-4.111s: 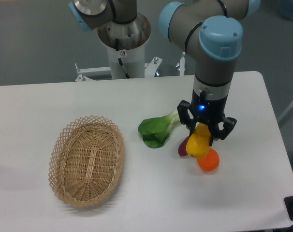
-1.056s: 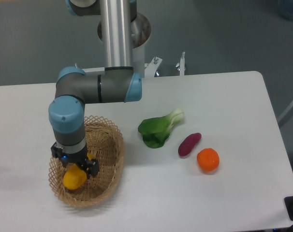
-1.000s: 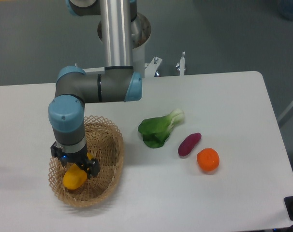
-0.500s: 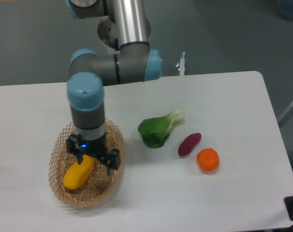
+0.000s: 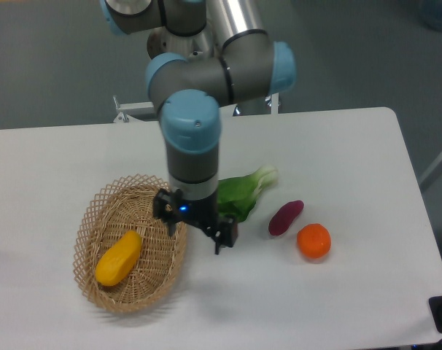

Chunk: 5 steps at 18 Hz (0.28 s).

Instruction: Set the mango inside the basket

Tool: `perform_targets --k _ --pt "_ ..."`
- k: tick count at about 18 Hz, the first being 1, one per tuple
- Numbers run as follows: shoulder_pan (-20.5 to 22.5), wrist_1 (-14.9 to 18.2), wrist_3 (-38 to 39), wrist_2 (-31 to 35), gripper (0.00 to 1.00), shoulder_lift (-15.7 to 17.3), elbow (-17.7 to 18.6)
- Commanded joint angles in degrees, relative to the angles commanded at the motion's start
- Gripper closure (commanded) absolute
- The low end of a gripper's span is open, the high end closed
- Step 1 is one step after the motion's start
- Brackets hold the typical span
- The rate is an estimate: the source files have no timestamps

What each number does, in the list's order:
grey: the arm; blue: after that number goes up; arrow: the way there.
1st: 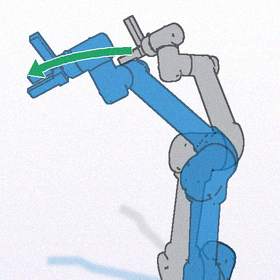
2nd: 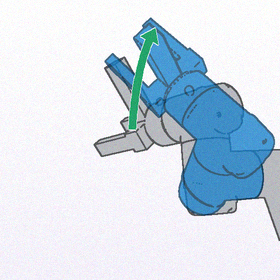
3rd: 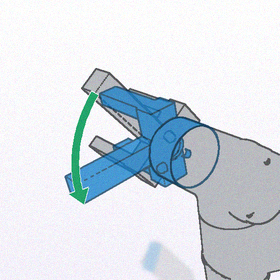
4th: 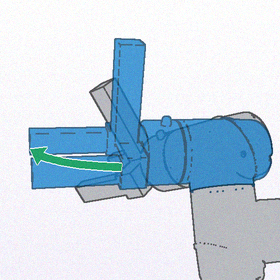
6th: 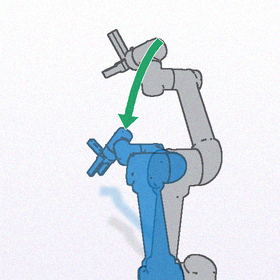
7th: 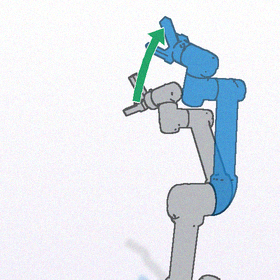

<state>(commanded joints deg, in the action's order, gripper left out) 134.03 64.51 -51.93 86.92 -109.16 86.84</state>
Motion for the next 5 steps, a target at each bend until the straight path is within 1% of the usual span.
perform_targets --k 1,5 --pt "0.9 0.0 -0.7 0.0 0.0 0.5 0.0" --pt "2.9 -0.1 -0.8 -0.1 0.0 0.8 0.2"
